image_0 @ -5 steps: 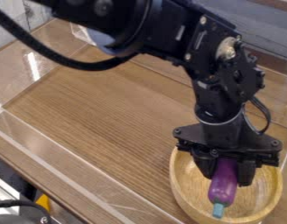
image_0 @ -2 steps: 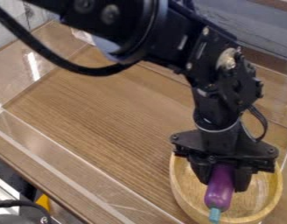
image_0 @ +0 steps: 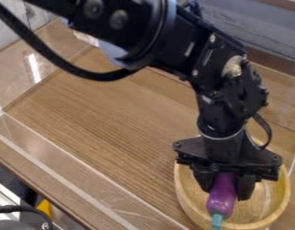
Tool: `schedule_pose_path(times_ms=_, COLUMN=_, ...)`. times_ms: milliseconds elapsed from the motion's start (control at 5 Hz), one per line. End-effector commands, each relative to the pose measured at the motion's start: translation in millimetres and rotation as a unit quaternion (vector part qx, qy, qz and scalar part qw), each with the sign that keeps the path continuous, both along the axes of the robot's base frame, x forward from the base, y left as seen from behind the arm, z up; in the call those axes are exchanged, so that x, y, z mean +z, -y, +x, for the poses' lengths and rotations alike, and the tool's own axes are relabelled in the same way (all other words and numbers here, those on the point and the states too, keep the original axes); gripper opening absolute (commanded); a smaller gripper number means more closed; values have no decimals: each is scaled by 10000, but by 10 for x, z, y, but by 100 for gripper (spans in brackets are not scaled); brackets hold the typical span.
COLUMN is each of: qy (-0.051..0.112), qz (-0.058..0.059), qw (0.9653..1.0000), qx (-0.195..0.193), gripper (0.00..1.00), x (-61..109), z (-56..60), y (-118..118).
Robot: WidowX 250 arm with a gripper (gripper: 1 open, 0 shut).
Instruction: Put the purple eggplant in the brown bowl
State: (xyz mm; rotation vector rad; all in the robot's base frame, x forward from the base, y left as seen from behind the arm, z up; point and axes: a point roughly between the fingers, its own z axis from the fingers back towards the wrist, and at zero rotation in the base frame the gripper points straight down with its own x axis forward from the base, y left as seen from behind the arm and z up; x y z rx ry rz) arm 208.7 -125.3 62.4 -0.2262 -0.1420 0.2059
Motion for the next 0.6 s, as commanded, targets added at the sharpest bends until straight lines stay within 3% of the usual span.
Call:
schedule_pose_path(times_ms=0, qy=79, qz=-30, qw=10000, qx=-44, gripper=0, x=23, z=19, y=34)
schedule_pose_path(times_ms=400, qy=16, qz=-1, qw=10000, qx=-24, gripper=0, x=-44, z=40, y=39)
